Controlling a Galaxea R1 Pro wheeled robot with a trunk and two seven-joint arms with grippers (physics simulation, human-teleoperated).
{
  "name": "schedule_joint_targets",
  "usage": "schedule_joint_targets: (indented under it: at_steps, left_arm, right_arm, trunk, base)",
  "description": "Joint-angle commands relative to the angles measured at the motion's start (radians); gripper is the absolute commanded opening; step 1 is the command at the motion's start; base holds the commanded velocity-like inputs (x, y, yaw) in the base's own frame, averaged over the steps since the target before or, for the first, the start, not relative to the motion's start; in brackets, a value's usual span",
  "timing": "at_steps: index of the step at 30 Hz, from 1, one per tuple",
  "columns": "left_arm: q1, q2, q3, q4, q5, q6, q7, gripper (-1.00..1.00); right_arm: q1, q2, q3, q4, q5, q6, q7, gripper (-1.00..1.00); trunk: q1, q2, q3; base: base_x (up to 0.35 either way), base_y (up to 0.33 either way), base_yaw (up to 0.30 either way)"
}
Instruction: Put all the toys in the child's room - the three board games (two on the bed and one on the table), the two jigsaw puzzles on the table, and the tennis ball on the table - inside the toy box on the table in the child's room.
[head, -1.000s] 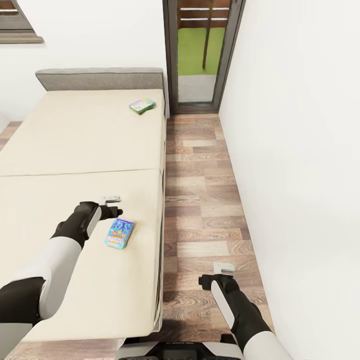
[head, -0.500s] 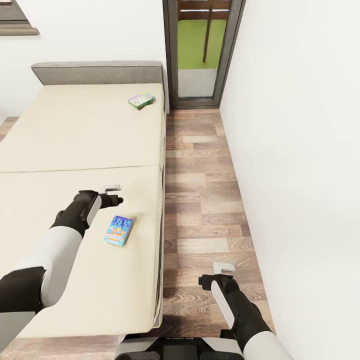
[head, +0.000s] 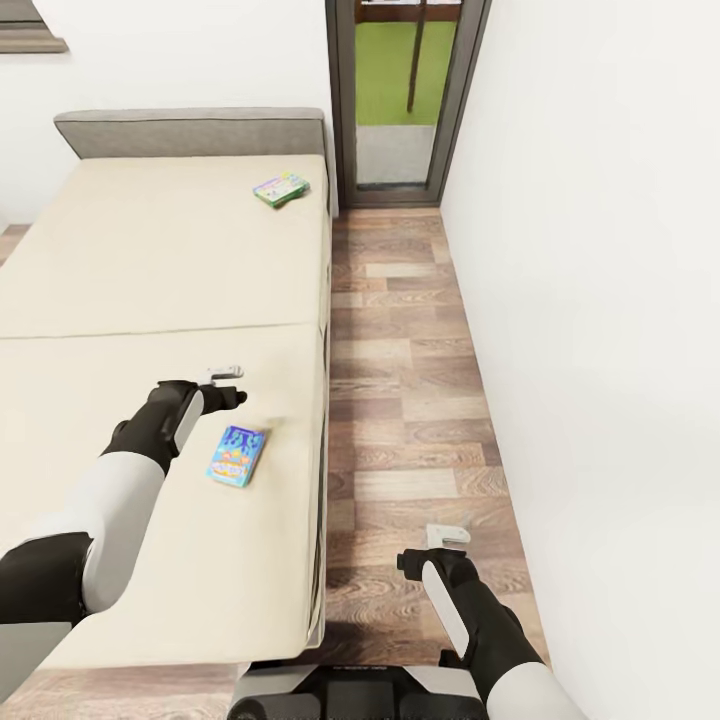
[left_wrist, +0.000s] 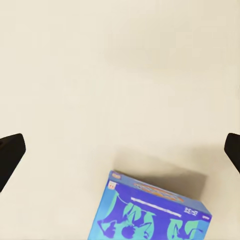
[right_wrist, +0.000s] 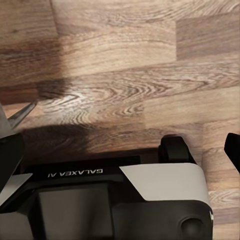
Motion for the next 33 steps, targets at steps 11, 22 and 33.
schedule_joint_targets:
  at_steps: [11, 22, 33]
  left_arm:
    - [0.000, -0.002, 0.000, -0.001, -0.004, 0.001, -0.005, 1.00]
    - [0.000, -0.002, -0.003, 0.001, -0.003, -0.057, -0.005, 1.00]
    - [0.000, -0.003, -0.004, 0.002, -0.005, -0.064, -0.005, 1.00]
  right_arm:
    - [0.000, 0.000, 0.002, -0.002, -0.010, 0.002, -0.009, 1.00]
    - [0.000, 0.000, 0.002, -0.002, -0.010, 0.002, -0.009, 1.00]
    - [0.000, 0.000, 0.002, -0.002, -0.010, 0.001, -0.009, 1.00]
  trunk:
    - [0.000, -0.001, -0.019]
    - [0.000, -0.001, -0.037]
    - [0.000, -0.001, -0.055]
  base:
    - [0.000, 0.000, 0.000]
    - [0.000, 0.000, 0.000]
    - [0.000, 0.000, 0.000]
